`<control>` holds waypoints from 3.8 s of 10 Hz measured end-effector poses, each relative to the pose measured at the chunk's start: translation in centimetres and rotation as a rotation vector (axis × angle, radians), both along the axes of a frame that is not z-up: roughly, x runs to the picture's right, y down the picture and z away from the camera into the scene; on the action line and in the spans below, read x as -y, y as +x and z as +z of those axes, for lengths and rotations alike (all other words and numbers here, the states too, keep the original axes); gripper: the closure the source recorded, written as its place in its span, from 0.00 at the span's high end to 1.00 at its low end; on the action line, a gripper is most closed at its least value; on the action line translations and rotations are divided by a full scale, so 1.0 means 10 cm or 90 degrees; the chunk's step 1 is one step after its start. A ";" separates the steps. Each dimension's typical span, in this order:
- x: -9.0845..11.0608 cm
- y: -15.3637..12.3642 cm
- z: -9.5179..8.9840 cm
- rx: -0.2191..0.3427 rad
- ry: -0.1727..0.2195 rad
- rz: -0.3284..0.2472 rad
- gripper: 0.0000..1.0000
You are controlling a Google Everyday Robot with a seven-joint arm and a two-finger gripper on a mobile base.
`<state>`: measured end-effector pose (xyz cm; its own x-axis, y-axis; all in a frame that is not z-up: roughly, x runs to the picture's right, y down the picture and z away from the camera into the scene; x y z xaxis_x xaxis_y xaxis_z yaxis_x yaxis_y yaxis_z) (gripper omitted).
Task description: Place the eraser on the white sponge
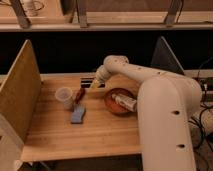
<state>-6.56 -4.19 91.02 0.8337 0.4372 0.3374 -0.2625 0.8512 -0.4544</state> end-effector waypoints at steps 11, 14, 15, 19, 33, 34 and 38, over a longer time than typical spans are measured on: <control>-0.93 -0.04 -0.91 -0.080 -0.139 0.035 0.00; -1.16 -0.30 -0.90 -0.042 -0.169 -0.011 0.00; -1.27 -0.36 -0.92 -0.031 -0.186 -0.025 0.00; -1.60 -0.47 -0.93 -0.005 -0.247 -0.044 0.00; -1.58 -0.95 -0.47 0.069 -0.235 -0.078 0.73; -1.59 -0.97 -0.48 0.071 -0.236 -0.077 0.73; -1.68 -1.07 -0.58 0.094 -0.246 -0.079 0.73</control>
